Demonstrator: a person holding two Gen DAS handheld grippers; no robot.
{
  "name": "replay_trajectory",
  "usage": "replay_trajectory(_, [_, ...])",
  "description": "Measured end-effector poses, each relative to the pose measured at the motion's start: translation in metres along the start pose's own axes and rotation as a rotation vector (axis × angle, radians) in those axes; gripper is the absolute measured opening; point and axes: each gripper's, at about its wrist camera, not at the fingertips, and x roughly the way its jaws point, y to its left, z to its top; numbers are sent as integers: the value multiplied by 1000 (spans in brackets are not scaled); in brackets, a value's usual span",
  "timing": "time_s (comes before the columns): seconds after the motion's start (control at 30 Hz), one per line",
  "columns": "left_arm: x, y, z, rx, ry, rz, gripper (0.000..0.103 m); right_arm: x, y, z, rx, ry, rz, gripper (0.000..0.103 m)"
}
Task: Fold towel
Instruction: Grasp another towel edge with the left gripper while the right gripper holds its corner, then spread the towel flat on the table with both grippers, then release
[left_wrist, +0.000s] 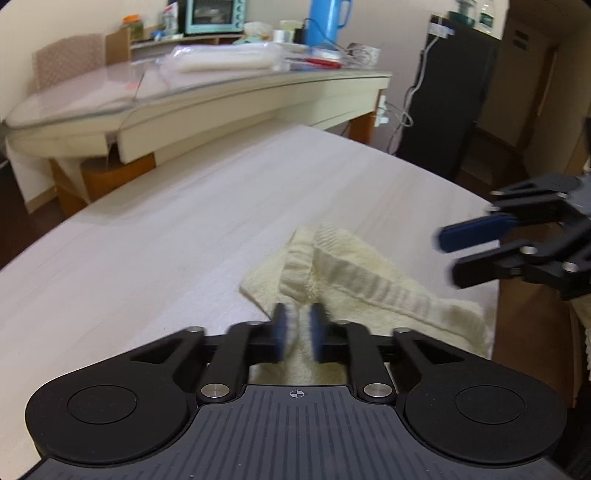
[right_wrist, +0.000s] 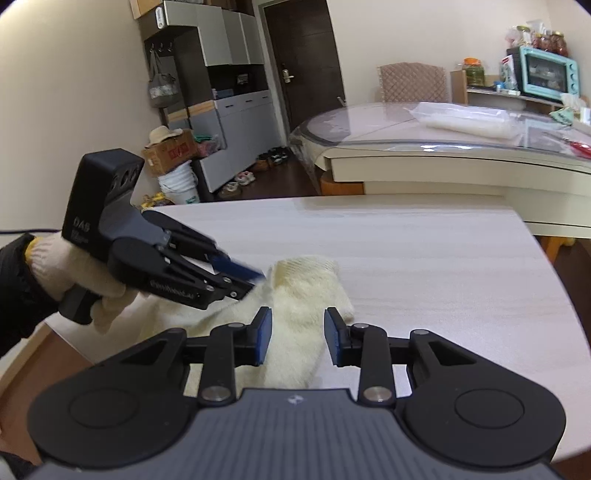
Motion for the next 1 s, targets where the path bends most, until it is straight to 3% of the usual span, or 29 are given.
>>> replay_trajectory(0.07, [-7, -5, -3, 22, -13, 26, 6, 11, -2, 6, 21, 4, 50, 44])
replay_trajectory(0.23, [-22, -4, -8, 4, -50, 102, 6, 48, 0, 15, 14, 60, 110, 41])
replay_trajectory(0.3, [-29, -1, -11, -15, -64, 139, 6, 61, 4, 15, 7, 91, 133, 8])
replay_trajectory(0.4, [-45, 9, -14, -47, -92, 221, 5, 54, 11, 18, -12, 49, 144, 7])
replay_trajectory(0.57, [-87, 18, -21, -109, -154, 385, 5, 4, 19, 34, -88, -166, -42, 6])
replay_trajectory(0.67, [-102, 17, -38, -150, -125, 448, 5, -14, 18, 27, -92, -157, -116, 6])
replay_trajectory(0.73, [-108, 14, -57, -202, -92, 449, 5, -16, 15, 10, -81, -80, -166, 7])
replay_trajectory(0.9, [-105, -4, -76, -212, -18, 422, 6, -9, 11, -20, -34, 64, -141, 9])
replay_trajectory(1.0, [-113, -3, -76, -239, -29, 387, 13, -14, 13, -20, -21, 31, -119, 23])
